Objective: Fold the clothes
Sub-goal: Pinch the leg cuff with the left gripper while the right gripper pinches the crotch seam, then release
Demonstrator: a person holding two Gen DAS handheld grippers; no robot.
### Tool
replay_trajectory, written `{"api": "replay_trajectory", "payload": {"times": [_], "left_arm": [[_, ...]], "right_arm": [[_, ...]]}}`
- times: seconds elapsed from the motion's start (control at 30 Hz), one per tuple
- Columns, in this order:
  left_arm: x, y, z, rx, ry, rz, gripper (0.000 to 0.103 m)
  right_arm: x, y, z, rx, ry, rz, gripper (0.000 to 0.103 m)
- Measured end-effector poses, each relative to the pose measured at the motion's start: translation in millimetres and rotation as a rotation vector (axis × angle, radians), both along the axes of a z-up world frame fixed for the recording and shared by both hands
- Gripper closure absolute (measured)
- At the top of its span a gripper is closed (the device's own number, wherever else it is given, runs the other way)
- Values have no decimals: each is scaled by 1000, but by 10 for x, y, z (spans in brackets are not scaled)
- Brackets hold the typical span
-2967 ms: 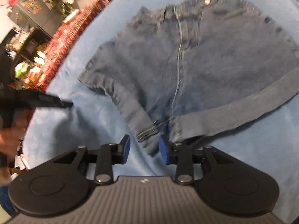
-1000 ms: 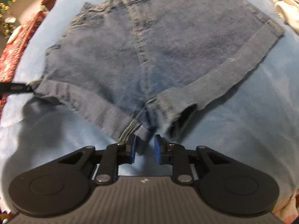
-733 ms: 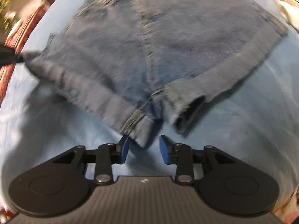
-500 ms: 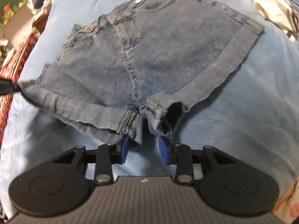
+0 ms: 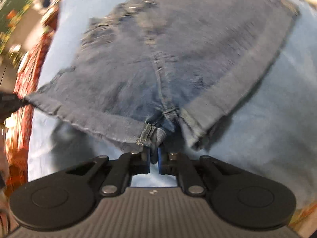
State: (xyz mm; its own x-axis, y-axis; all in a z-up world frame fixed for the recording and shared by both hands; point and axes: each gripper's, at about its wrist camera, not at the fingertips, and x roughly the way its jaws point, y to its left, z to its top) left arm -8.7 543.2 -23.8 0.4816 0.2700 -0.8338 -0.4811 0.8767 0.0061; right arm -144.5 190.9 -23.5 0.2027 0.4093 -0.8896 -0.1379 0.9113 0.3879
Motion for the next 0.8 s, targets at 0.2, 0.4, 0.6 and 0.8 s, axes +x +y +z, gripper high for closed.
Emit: {"api": "replay_trajectory", "payload": {"times": [0.2,0.4,0.6,0.8], "left_arm": [[-134,50,-590,24,154,2,99],[-130,-22,-701,50,190,-9,93],[-407,-148,-404,23,219,-49,84],[-517,-928,8,-45,143,-192,84]], "right_arm": [[-172,119,-524,-63,85,7,101],[-201,72,-457,-40,80,31,101],[-138,-310,-112,-37,60,23,100],[376,-912,366,-122,-87,42,95]]}}
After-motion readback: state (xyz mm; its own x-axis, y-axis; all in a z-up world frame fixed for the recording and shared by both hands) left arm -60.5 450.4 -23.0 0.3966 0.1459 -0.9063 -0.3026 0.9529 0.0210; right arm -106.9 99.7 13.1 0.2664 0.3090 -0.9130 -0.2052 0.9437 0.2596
